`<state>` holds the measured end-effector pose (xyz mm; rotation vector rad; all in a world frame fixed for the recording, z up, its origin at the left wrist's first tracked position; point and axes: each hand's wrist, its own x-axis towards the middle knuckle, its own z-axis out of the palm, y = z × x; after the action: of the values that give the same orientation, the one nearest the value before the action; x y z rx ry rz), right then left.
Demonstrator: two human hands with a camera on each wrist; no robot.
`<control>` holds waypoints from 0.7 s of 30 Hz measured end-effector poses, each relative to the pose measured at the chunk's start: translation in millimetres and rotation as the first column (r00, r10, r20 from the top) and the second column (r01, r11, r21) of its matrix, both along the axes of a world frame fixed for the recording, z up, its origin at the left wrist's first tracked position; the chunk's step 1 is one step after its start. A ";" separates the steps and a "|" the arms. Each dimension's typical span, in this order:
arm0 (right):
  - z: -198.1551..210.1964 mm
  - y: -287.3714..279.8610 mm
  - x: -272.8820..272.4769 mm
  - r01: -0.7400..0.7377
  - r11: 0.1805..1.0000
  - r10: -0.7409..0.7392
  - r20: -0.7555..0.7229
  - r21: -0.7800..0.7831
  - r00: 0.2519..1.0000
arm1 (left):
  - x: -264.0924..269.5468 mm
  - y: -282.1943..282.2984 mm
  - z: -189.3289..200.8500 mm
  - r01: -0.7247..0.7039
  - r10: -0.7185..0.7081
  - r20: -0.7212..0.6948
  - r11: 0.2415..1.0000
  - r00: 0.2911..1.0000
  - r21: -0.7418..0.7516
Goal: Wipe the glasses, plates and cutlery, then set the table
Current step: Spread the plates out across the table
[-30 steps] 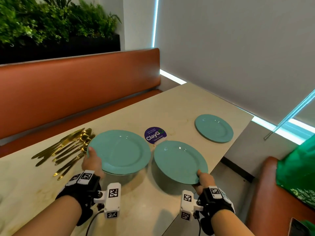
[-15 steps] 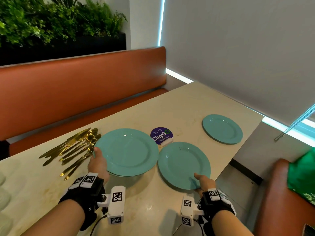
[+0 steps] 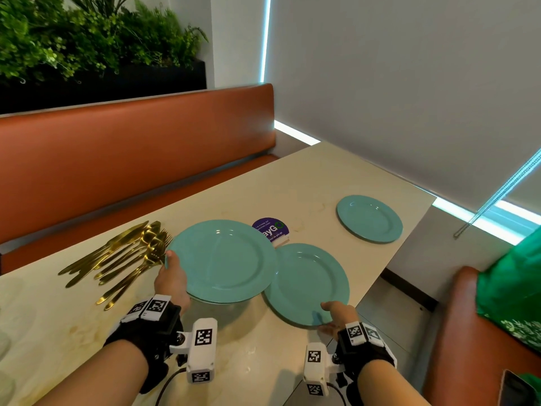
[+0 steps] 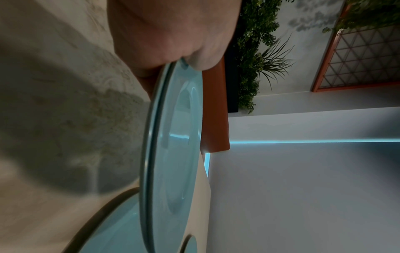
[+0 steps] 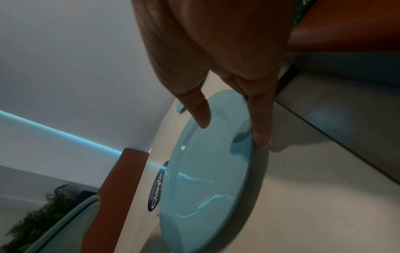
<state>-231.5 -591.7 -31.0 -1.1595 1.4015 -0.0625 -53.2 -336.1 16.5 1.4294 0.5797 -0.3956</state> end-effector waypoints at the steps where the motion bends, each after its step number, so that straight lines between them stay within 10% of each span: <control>1: 1.6 1.1 0.1 -0.008 1.000 0.008 -0.007 0.001 1.000 | -0.2 -0.1 -0.1 0.004 -0.004 0.000 1.000 1.000 -0.003; 12: 49.5 7.2 11.0 -0.299 0.936 0.252 -0.239 -0.187 0.938 | 3.5 -9.4 12.8 0.059 -0.060 0.000 0.992 0.998 -0.111; 17: 99.3 24.1 52.8 -0.279 0.958 0.286 0.213 -0.063 0.934 | 20.6 -28.0 14.6 0.152 -0.154 0.007 0.967 0.988 -0.203; 21: 110.5 14.2 97.8 -0.310 0.944 0.329 0.278 -0.110 0.903 | 37.2 -54.4 24.0 0.233 -0.223 0.070 0.944 0.972 -0.234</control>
<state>-133.7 -577.5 79.5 -1.3610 0.9410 -0.0435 -16.0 -390.5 40.5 1.2697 0.3187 -0.5982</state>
